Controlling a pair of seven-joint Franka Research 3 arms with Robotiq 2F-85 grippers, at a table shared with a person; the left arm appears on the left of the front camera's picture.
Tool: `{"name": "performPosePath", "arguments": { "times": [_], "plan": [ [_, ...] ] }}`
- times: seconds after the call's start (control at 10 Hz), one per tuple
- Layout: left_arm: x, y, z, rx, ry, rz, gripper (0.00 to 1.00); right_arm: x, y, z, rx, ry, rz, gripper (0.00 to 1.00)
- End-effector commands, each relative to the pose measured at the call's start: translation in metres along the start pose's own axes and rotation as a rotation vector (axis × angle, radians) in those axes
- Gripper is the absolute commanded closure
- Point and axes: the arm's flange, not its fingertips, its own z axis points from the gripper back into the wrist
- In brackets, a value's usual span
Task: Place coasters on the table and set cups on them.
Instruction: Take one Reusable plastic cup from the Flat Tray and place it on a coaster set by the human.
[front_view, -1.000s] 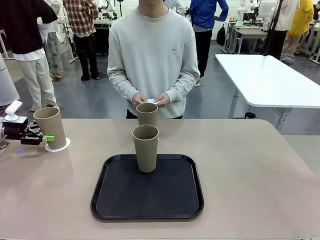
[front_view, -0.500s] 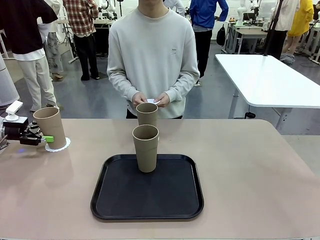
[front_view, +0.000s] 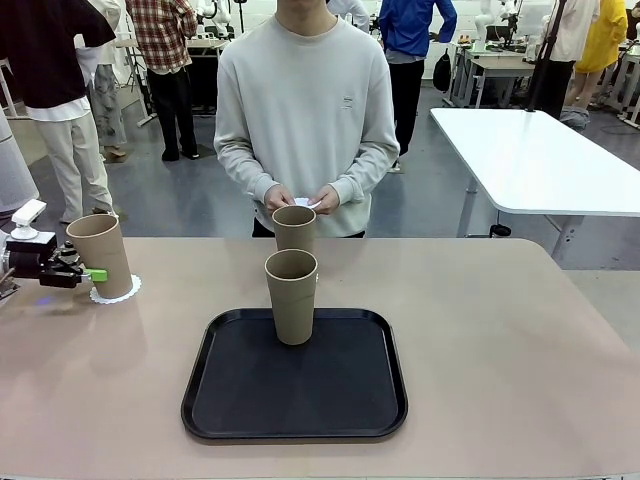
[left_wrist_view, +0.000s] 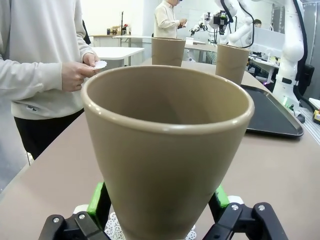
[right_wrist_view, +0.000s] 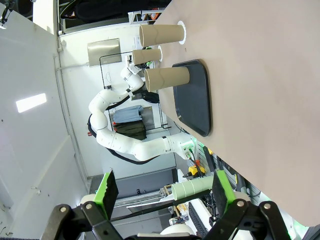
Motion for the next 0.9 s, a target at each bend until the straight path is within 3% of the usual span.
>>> {"name": "performPosePath", "arguments": {
  "times": [0.0,0.8],
  "plan": [
    [0.002,0.006,0.005,-0.024,-0.032,0.018,0.00,-0.002,0.001,0.000,-0.005,0.005,-0.002,0.00],
    [-0.005,0.005,0.024,-0.057,-0.026,0.052,0.00,-0.002,0.001,0.000,-0.005,0.005,-0.002,0.00]
  ]
}}
